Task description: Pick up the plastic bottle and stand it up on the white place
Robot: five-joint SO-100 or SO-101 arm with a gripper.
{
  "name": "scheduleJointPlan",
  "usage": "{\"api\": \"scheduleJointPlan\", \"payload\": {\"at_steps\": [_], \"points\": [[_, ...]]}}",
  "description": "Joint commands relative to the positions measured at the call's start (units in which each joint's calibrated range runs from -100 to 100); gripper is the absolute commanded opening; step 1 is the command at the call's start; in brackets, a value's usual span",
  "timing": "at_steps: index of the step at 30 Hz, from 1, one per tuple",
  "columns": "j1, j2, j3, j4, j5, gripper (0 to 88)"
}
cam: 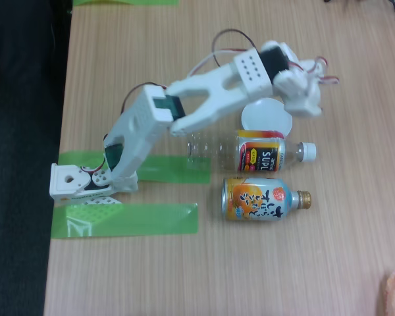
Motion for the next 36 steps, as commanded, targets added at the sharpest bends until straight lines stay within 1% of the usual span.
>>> {"api": "scheduleJointPlan", "payload": {"at_steps": [1,4,7,10,15,29,36], "points": [[2.3,3.7,-6.1,-0.6,1.6,27.0],[4.8,7.5,-9.5,-0.1,3.9,31.8],[6.8,10.0,-12.3,0.1,4.5,34.2],[7.9,10.6,-12.1,0.5,4.5,34.1],[8.1,10.6,-12.9,7.8,4.5,34.2],[7.8,11.5,-12.1,8.4,4.6,34.2],[7.7,15.9,-12.9,8.3,4.6,34.2]]}}
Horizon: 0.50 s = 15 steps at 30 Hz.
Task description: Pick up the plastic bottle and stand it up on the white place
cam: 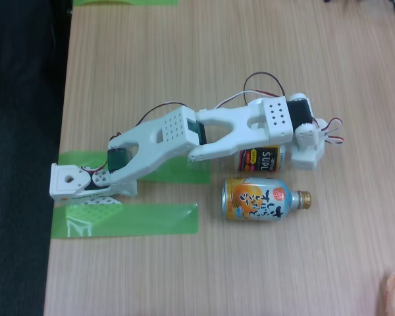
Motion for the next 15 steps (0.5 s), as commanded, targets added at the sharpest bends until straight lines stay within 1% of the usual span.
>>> {"api": "scheduleJointPlan", "payload": {"at_steps": [1,15], "points": [[-0.3,-0.1,-2.0,0.0,0.3,34.2],[-0.3,0.5,-2.0,0.0,0.3,33.9]]}}
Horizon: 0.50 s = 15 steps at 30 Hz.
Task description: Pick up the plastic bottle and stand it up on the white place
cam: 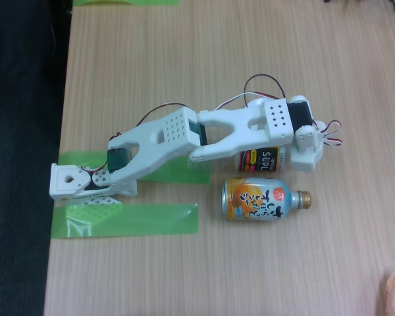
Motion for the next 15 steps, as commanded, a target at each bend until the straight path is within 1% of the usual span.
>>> {"api": "scheduleJointPlan", "payload": {"at_steps": [1,15], "points": [[-0.3,-0.6,-2.0,0.1,0.3,33.9],[-1.4,-0.5,-2.0,-0.1,0.3,33.6]]}}
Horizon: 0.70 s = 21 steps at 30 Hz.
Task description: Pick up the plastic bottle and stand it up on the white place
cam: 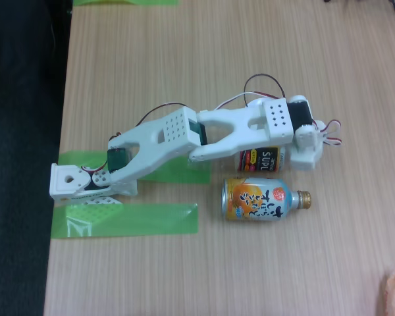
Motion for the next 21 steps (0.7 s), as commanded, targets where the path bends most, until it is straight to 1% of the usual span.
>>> {"api": "scheduleJointPlan", "payload": {"at_steps": [1,21], "points": [[-0.8,-0.7,-2.0,-0.1,0.3,33.6],[-1.5,-0.6,-1.7,-0.3,0.3,33.6]]}}
